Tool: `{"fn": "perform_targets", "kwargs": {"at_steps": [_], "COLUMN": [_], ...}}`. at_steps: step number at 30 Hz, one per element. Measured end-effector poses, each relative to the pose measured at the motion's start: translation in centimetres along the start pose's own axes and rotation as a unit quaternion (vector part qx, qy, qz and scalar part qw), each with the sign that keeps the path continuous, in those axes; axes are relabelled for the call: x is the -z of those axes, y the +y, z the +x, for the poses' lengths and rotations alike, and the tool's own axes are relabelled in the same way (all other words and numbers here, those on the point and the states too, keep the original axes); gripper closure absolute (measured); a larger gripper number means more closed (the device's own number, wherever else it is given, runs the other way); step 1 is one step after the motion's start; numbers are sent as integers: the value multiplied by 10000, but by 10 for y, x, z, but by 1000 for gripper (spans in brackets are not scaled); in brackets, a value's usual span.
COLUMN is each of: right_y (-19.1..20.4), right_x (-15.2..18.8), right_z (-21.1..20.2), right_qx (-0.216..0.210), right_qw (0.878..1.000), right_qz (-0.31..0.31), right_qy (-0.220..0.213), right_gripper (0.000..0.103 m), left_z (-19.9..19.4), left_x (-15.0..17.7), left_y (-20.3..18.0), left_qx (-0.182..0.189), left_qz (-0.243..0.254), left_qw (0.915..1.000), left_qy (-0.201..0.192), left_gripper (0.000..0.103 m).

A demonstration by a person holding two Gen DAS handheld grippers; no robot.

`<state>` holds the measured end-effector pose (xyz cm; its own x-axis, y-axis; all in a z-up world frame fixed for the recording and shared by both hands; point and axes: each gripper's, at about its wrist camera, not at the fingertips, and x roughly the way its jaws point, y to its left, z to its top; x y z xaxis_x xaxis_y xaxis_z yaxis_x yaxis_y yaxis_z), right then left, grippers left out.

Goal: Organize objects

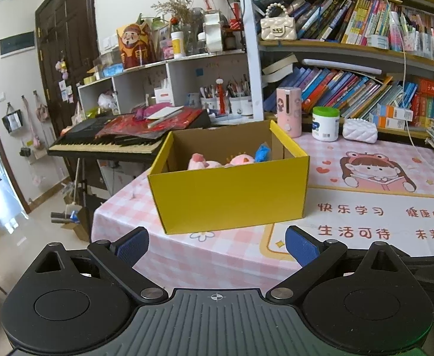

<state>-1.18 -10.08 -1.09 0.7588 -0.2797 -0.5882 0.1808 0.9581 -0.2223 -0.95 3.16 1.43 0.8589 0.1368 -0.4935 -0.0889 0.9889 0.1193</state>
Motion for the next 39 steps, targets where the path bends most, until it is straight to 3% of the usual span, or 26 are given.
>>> {"fn": "perform_targets", "kwargs": {"at_steps": [20, 27, 39], "right_y": [-40, -49, -52], "right_x": [12, 20, 23], "right_z": [-3, -3, -5], "right_qx": [405, 521, 611], "right_qw": [9972, 9928, 9902], "right_qz": [573, 922, 1058], "right_qy": [242, 567, 670], "right_gripper": [0, 0, 0], "left_z": [-2, -3, -6], "left_x": [5, 7, 8], "left_y": [-45, -53, -57], "left_qx": [469, 502, 398], "left_qz": [429, 399, 381], "left_qw": [9978, 9974, 9976], "left_qy": [198, 339, 415], "left_gripper": [3, 3, 3]}}
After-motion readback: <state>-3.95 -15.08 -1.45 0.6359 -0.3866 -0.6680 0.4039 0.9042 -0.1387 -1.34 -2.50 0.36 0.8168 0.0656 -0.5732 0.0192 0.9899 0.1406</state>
